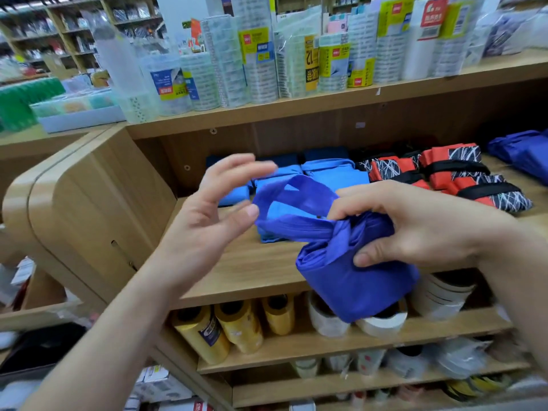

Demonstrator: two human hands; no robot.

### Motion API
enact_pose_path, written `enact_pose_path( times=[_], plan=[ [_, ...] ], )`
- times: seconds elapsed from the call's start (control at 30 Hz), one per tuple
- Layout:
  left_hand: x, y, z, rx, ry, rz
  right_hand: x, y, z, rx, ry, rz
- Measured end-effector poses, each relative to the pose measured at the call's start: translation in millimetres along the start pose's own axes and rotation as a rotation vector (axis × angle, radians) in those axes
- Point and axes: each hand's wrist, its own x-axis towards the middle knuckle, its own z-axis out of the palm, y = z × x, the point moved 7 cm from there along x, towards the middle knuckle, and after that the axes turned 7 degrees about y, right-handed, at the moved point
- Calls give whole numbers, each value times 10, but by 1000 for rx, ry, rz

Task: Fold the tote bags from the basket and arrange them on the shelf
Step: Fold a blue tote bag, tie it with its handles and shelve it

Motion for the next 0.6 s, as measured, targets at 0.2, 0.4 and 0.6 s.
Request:
enact_pose_path(
  times=[0.2, 0.4, 0.6],
  plan=[
    [1, 305, 326, 872, -235, 564, 14, 107, 63, 326, -181, 38],
    [84, 391, 275, -7, -185, 223, 8, 305, 280, 874, -133, 142],
    [124, 109, 475, -299, -202, -151, 42, 336, 427, 1286, -83, 121]
  ],
)
